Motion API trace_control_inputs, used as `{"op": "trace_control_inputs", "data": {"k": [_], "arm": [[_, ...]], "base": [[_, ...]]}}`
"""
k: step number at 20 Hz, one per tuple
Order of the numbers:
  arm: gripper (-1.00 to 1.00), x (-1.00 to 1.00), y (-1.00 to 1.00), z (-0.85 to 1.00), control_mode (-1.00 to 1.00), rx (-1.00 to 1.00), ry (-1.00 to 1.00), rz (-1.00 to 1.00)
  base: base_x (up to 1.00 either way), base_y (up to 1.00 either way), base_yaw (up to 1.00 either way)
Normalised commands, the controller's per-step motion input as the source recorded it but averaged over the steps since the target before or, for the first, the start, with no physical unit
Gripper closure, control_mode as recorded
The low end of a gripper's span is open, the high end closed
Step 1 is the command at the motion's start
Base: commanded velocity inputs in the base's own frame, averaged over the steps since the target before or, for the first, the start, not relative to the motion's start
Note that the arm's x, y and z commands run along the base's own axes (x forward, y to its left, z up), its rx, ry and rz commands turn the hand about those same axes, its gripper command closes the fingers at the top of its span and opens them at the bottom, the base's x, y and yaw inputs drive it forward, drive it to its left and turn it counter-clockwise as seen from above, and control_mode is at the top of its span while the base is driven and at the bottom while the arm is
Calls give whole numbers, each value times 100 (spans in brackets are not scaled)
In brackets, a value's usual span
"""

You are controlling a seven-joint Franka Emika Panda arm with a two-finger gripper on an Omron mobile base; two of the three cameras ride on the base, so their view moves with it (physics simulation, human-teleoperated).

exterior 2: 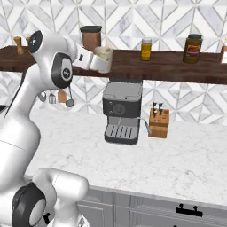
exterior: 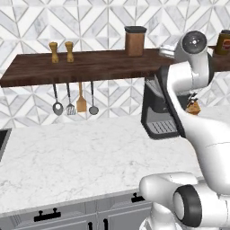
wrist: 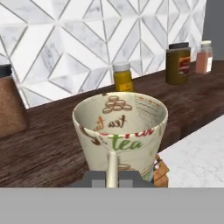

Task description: Gather all objects into one cabinet and sort the glasses and bowls to opposite sides.

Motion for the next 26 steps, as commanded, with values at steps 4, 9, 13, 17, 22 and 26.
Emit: {"op": "trace_control_inputs", "data": {"k": [4,9,13,17,22,26], "arm": [[100,-67,31,1,-100,-1,0,30],[100,-78,43,1,-100,-4,0,22],[100,-73,41,0,-100,-4,0,16],[100,-75,33,0,-100,-3,0,15],[100,-56,6,7,-100,-1,0,2],[100,-66,0,10,-100,-3,6,0]], "base": [[0,0,0],[0,0,0],[0,0,0],[0,0,0],[0,0,0],[0,0,0]]}}
